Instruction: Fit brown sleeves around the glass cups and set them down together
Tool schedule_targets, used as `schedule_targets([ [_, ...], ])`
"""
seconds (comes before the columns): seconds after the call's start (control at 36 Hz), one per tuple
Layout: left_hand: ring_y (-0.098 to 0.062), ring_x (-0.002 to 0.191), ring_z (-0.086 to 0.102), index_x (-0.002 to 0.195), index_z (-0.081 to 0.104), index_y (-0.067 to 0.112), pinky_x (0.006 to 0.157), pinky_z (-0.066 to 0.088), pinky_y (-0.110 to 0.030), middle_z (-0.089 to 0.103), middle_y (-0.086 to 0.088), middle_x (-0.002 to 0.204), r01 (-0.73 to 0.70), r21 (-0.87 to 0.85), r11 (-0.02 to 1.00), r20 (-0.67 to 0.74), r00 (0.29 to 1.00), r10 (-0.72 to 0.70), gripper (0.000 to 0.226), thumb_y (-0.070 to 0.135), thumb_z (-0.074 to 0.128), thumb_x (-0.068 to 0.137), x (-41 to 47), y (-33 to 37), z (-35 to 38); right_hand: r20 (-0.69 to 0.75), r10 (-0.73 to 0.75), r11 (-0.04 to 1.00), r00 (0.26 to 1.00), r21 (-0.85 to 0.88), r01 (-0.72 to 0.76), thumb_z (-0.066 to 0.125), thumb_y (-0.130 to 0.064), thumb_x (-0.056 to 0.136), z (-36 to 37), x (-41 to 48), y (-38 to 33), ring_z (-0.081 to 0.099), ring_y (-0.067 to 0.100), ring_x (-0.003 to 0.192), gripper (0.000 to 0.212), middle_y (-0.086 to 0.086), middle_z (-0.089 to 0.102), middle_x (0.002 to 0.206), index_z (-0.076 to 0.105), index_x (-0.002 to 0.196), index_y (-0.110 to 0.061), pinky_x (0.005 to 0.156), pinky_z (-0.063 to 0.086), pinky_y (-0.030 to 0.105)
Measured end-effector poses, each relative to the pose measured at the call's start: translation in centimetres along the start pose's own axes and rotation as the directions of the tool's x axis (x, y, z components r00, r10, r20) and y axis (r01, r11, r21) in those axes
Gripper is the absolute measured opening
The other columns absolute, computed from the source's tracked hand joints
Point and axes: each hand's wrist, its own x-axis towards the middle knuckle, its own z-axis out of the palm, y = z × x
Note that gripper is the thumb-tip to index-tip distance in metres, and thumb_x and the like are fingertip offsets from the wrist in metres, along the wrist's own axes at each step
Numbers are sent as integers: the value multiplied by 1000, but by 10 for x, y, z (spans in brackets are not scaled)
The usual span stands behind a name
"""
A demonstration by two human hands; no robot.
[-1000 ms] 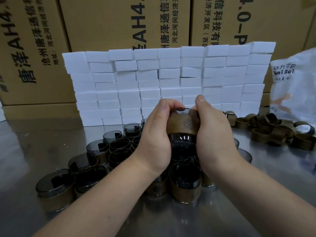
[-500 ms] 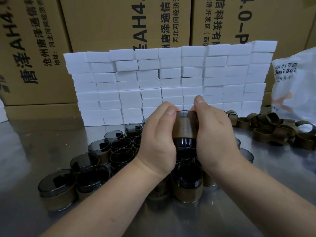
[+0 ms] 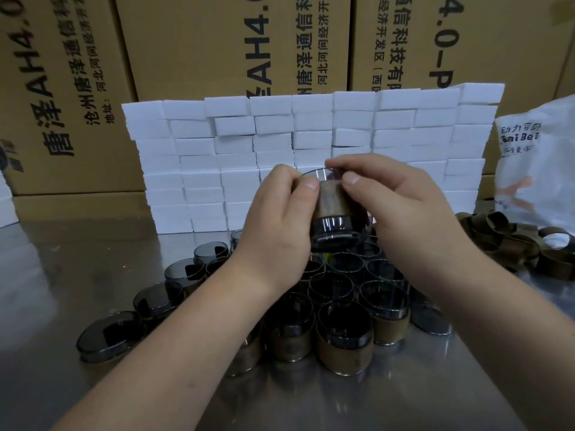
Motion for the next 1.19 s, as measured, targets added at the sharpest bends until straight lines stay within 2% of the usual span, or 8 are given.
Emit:
schedule_targets([
  [0.14,-7,72,41,74,38,21,68,31,-24,43,4,79,19,243,970,62,997,-35,25,43,32,82,3,-6,-4,122,87,991,989,-109,-74,57,-21,87,-10,4,3,65,11,91,20,-14,68,100,63,91,-39,80,52,24],
  [0.28,-10,76,39,87,38,18,70,35,-32,38,6,88,-151,505,850,167,983,75,46,58,19,73,6,-7,-15,277,124,952,953,-304,-36,59,-36,73,-22,7,-2,57,-15,91,15,-36,62,91,58,86,-43,74,44,2],
  [0.42,-12,77,41,93,34,25,62,31,-30,35,8,99,-186,630,754,232,972,47,29,51,25,85,7,-11,-15,235,183,872,954,-488,-47,66,-37,69,-22,11,5,59,-7,95,13,-20,66,94,60,80,-39,84,47,22],
  [0.53,-9,91,48,116,41,29,67,35,-23,34,11,126,-123,678,725,214,976,-35,31,46,37,90,10,-21,-16,152,205,799,967,-596,-76,73,-32,74,-17,22,24,57,-2,56,14,-9,69,78,59,73,-35,54,43,23],
  [0.64,-20,124,43,145,16,31,84,31,-30,18,6,151,61,764,642,94,974,-205,57,46,36,94,15,-33,-22,86,168,717,982,-694,-62,73,-30,78,-16,52,46,55,1,57,23,-13,60,70,54,65,-32,48,34,22],
  [0.78,-28,133,29,143,25,29,104,27,-47,25,-5,151,7,936,353,186,840,-509,53,49,26,94,10,-59,-19,47,278,631,959,-762,-145,72,-27,80,-15,95,85,47,6,50,26,-4,52,58,54,62,-20,46,30,24],
  [0.94,-31,143,-2,149,3,29,110,9,-62,-5,-5,158,47,965,256,180,593,-785,66,58,22,94,-8,-85,-6,57,401,462,914,-874,-149,68,-25,83,-3,123,126,51,18,71,20,5,59,80,69,91,-7,57,37,24],
  [1.19,-32,142,-13,148,-10,28,107,-3,-65,-14,-7,157,50,968,245,177,552,-815,60,45,16,96,-12,-86,-1,158,505,387,848,-920,-59,61,-27,88,27,125,157,59,28,93,25,13,65,96,68,94,-4,70,41,28],
])
